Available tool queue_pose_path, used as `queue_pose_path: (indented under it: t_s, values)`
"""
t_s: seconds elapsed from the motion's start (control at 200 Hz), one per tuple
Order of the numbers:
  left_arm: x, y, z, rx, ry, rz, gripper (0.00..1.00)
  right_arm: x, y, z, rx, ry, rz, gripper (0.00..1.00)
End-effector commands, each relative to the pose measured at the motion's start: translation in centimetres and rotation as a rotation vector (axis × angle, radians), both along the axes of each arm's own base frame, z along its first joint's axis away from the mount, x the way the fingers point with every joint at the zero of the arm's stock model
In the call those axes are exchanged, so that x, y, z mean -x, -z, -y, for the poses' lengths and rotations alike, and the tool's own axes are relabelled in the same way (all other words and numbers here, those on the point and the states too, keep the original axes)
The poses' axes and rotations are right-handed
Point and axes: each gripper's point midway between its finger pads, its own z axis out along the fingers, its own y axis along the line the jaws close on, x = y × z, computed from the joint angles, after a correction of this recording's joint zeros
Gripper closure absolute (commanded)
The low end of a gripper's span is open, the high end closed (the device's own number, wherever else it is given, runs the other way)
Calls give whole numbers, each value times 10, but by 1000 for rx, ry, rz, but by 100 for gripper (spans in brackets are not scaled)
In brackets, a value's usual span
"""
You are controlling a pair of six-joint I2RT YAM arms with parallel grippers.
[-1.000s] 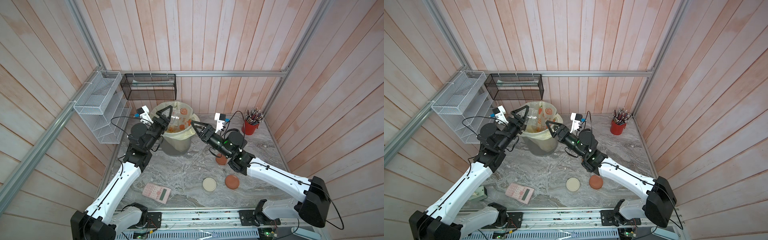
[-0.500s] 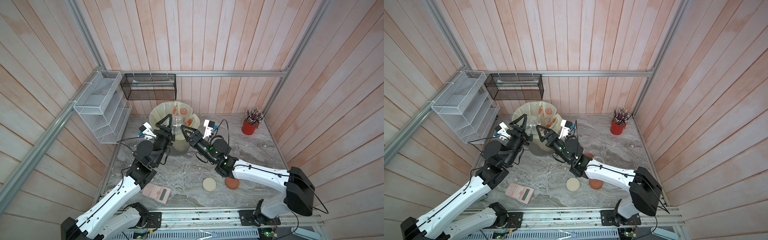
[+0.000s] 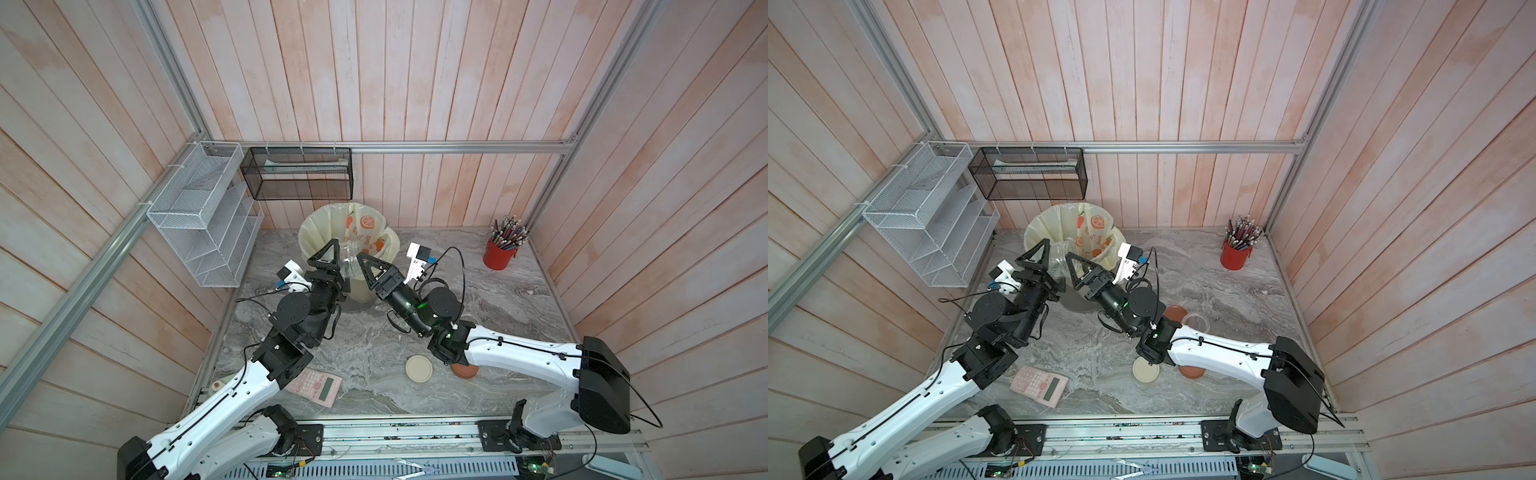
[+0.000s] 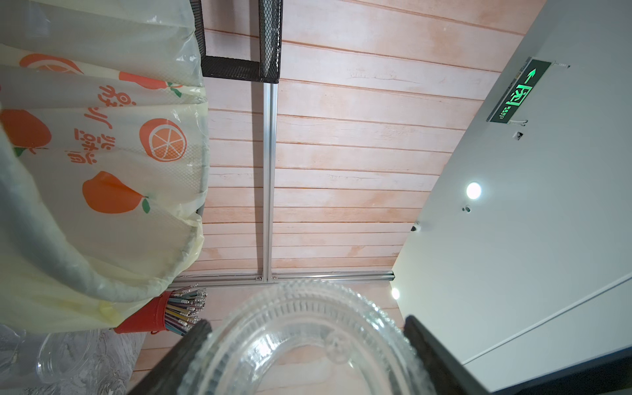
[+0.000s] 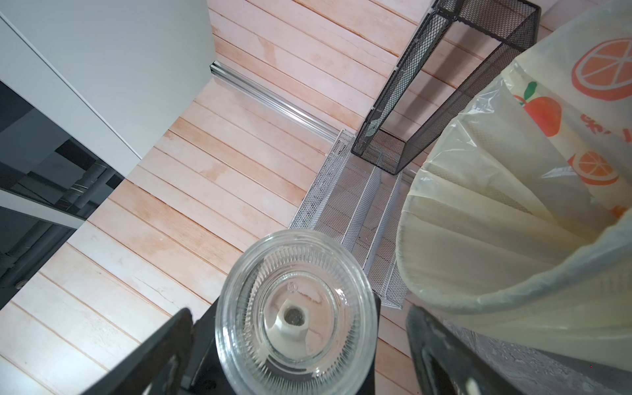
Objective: Empty expired oatmeal from jars
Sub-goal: Place the jar at the center of the board.
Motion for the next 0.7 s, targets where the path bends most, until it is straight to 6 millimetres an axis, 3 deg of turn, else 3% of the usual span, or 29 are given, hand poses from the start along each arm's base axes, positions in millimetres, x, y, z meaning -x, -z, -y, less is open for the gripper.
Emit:
queue_pose_path:
  t_s: [0.0,0.35,0.47,0.695]
  values:
    - [5,-8,-1,33,-4,27,94,3,-11,3,-4,12,23,2]
    - [11,-4,6,45,31,21,94,3,-19,-12,12,-11,46,2]
    - [14,-2,10,56,47,18,94,4,-12,-22,27,-40,38,2]
    - [21,-2,12,73,57,26,94,11,-11,-23,25,-38,67,5]
